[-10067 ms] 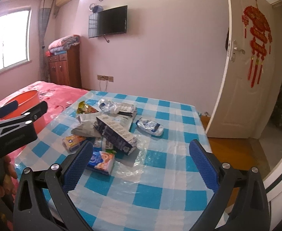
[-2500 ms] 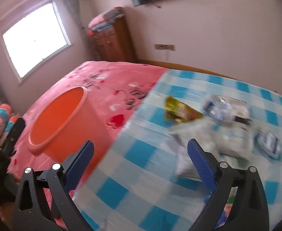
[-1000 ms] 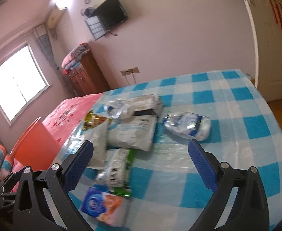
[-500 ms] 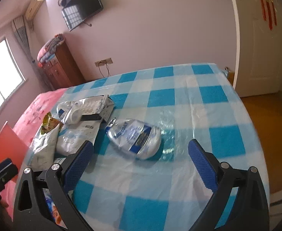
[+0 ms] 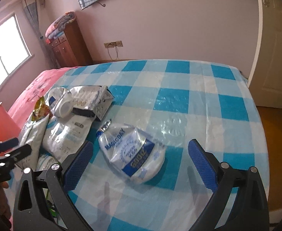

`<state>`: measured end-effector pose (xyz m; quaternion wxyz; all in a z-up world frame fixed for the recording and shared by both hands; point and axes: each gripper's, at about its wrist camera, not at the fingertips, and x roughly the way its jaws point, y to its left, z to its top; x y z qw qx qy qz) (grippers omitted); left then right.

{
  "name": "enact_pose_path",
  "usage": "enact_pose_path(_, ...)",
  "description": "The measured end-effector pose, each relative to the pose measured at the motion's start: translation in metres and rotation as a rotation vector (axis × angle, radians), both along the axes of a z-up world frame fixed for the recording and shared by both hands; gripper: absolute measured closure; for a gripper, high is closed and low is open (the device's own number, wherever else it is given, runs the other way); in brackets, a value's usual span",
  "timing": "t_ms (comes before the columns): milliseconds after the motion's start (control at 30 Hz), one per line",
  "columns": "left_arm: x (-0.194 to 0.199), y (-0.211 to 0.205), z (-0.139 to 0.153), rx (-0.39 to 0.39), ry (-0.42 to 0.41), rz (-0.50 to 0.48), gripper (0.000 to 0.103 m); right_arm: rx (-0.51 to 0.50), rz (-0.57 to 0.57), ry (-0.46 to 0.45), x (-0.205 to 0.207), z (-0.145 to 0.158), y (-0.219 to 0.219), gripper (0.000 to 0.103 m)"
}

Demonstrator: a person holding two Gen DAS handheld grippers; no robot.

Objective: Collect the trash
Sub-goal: 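Grasp the grey snack bag with the left tool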

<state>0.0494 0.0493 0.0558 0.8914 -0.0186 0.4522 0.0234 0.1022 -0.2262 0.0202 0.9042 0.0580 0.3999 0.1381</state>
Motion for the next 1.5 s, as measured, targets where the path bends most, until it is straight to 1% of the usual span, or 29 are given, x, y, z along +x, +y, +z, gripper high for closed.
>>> enact_pose_path(100,0.006,0.001,-0.004,0.011,0.011,0.009,0.014,0.029,0.022,0.007,0.004,-0.001,-0.001,0.005)
enact_pose_path(200,0.01,0.003,-0.007,0.003,0.021,0.02,0.014,0.018,0.042,0.017,0.005,-0.005,0.003,0.005)
enact_pose_path(400,0.014,0.008,-0.014,0.014,0.046,0.032,0.016,0.003,0.063,0.024,0.005,-0.011,0.009,0.005)
enact_pose_path(533,0.016,0.011,-0.018,0.009,0.057,0.041,0.027,-0.003,0.066,0.041,0.008,-0.016,0.011,0.005)
enact_pose_path(633,0.016,0.012,-0.019,0.006,0.056,0.042,0.029,-0.026,0.067,0.045,0.008,-0.02,0.014,0.005)
enact_pose_path(667,0.016,0.013,-0.019,0.001,0.053,0.04,0.032,-0.03,0.066,0.042,0.007,-0.02,0.015,0.005)
enact_pose_path(833,0.014,0.015,-0.019,-0.008,0.043,0.035,0.041,-0.023,0.065,0.042,0.007,-0.021,0.014,0.006)
enact_pose_path(967,0.013,0.017,-0.019,-0.017,0.041,0.033,0.043,-0.025,0.07,0.044,0.009,-0.022,0.014,0.007)
enact_pose_path(1167,0.01,0.02,-0.016,-0.025,0.04,0.035,0.046,-0.045,0.074,0.037,0.008,-0.022,0.017,0.012)
enact_pose_path(1233,0.008,0.021,-0.013,-0.026,0.036,0.037,0.046,-0.046,0.071,0.036,0.007,-0.022,0.017,0.016)
enact_pose_path(1333,0.005,0.024,-0.007,-0.026,0.023,0.039,0.047,-0.051,0.071,0.032,0.007,-0.021,0.018,0.02)
enact_pose_path(1500,-0.002,0.027,-0.001,-0.025,0.004,0.045,0.047,-0.092,0.082,0.025,0.006,-0.021,0.024,0.024)
